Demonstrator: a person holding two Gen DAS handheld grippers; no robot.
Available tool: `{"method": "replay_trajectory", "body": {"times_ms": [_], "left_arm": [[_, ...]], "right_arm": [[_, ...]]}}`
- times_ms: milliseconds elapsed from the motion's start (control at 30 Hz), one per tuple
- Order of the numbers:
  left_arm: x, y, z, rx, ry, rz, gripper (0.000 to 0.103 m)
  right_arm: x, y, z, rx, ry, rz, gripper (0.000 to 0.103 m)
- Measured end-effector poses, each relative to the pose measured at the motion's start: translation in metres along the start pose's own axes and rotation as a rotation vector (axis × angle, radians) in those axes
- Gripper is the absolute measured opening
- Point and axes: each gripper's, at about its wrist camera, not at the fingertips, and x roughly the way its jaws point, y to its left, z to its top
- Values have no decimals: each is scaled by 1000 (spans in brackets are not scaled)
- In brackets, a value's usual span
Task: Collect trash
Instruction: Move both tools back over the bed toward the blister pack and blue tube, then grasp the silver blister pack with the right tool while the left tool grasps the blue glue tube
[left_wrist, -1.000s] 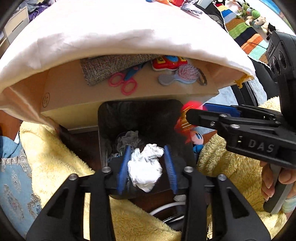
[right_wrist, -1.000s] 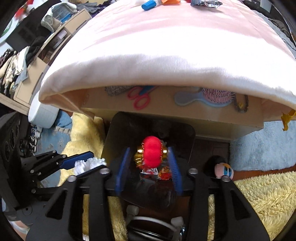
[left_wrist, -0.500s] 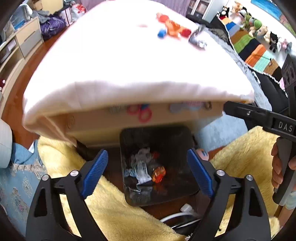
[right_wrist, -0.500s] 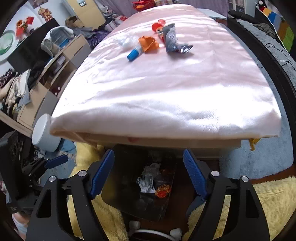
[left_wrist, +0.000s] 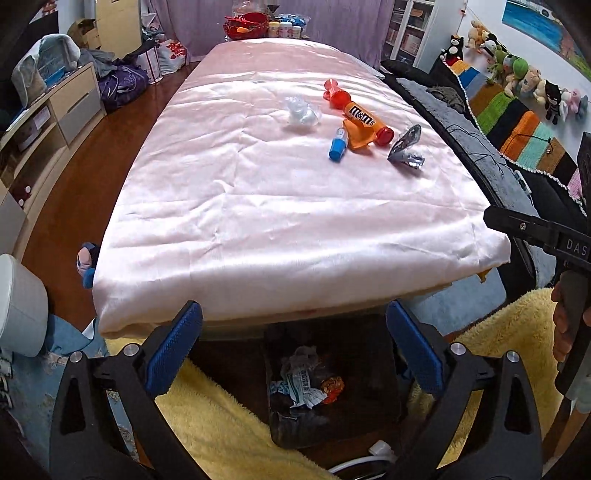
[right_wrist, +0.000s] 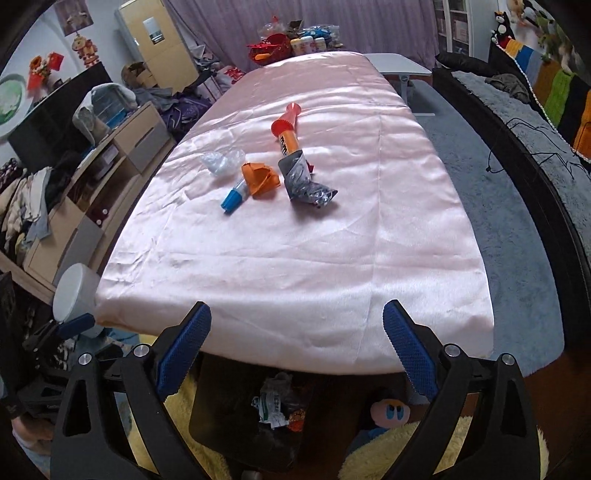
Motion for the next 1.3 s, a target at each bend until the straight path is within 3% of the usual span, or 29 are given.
{"method": "replay_trajectory", "body": {"times_ms": [533,600,733,800,933,1133,1300], "left_arm": [[63,-15,77,66,20,-3,93],[72,-16,88,70,18,-6,87],[96,-18,109,71,41,-32,78],[108,-20,115,67,61,-45,65],[126,-25,126,65,66,-69,59],[135,-36,141,95,43,-88,51],[141,-39,149,104,24,-88,45]], "right_arm": [[62,-11,58,-18,0,-30,94],[70,-9,66,-34,0,-35,93],[89,-1,77,-79,9,-40,82],[97,-1,80,-83,19,-37,75],[106,-4,85,-72,4,-41,66],[119,-5,88,-81,15,-25,64],[120,-7,90,-87,-5,-36,52]]}}
